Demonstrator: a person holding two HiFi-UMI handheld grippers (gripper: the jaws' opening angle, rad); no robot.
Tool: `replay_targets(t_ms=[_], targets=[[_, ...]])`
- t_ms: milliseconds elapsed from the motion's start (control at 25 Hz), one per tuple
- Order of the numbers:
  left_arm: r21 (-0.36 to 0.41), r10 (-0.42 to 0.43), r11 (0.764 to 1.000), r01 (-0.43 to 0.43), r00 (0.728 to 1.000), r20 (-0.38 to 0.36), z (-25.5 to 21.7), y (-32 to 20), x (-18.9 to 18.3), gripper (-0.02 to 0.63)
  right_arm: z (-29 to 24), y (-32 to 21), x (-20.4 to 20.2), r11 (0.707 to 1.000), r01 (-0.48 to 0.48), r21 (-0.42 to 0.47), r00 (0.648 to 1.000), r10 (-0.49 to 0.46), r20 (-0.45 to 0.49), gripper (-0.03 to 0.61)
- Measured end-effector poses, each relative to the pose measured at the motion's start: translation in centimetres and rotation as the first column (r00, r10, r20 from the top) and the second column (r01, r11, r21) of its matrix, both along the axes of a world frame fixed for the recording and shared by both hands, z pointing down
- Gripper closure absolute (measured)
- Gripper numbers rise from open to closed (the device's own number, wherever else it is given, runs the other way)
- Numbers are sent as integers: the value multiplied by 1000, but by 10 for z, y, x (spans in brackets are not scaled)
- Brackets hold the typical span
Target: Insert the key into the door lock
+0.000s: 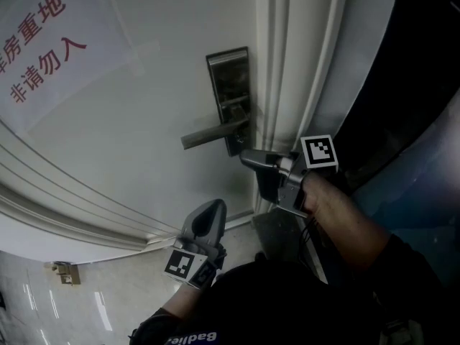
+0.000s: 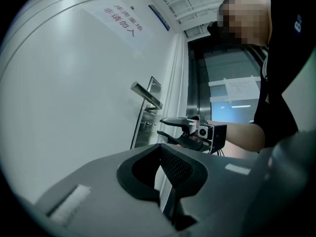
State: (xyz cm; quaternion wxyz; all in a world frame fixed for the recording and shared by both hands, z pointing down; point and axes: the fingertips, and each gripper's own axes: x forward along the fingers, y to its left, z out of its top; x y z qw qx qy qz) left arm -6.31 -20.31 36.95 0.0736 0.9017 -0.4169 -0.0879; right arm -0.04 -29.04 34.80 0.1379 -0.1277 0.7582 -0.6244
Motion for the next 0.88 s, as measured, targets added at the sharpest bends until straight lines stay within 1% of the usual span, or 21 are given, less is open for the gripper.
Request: replay_targets(t_ms=[360,520,720,840,880], targets=[[29,69,997,-70,997,17,-7,39,-37,594,5,47,-38,998,-65,-1,997,65,39,486],[36,103,994,-103,995,7,-4,56,-54,594,8,68,-54,994,-105,5,993,104,47,489],[28,163,986,-162,986,-25,4,78,-69,594,14,91,-64,980,-194,37,980,192,49,512],[21,186,982,-186,982,-38,12,89,-76,594,21,102,-66,966,-248,77,969,246,31,565],[18,189,982,-188,981,-40,15,92,-79,594,24,104,-67,961,-263,87,965,261,25,574]])
